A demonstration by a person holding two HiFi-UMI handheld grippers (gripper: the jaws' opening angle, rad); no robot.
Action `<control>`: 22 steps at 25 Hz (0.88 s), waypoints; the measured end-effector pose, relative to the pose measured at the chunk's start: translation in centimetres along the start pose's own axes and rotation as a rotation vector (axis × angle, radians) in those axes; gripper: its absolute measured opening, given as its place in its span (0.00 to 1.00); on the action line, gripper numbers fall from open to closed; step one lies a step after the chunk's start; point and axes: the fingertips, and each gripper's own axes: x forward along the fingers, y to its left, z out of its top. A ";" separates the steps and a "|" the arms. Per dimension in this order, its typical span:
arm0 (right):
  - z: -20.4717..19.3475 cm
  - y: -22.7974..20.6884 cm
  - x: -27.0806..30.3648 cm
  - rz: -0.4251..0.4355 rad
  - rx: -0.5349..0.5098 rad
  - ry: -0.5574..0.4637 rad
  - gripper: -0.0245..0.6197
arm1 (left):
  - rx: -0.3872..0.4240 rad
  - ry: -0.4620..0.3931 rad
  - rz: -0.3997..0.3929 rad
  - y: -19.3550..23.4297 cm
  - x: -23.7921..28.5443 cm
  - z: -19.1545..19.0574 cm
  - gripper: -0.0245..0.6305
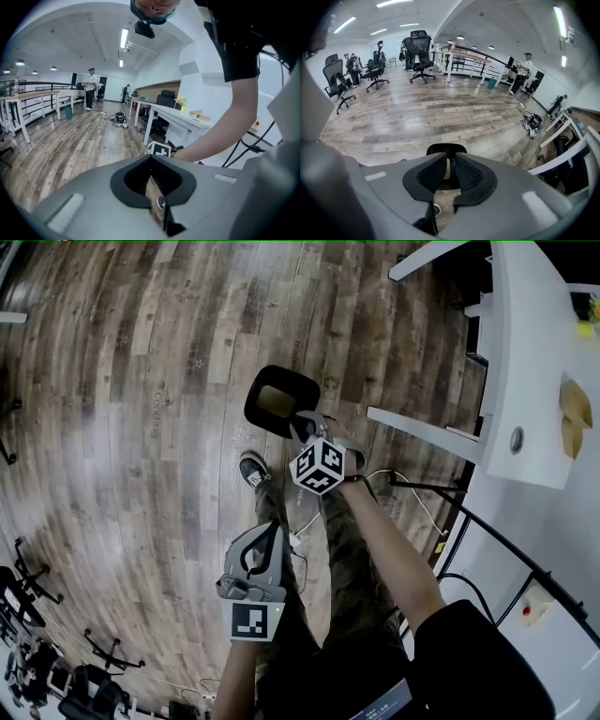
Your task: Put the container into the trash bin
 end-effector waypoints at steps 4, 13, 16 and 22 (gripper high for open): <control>1.3 -0.8 -2.1 0.000 0.001 -0.013 0.15 | 0.044 -0.031 0.008 0.6 0.0 3.0 0.04; 5.6 -3.1 -8.0 -0.009 -0.003 -0.062 0.16 | 0.098 -0.034 0.010 0.8 -0.7 9.2 0.04; 6.6 -3.6 -10.3 -0.005 -0.003 -0.073 0.17 | 0.124 -0.047 0.012 0.5 -1.2 11.5 0.04; 8.6 -4.8 -14.5 -0.017 -0.014 -0.100 0.20 | 0.163 -0.092 0.005 0.0 -1.6 14.9 0.04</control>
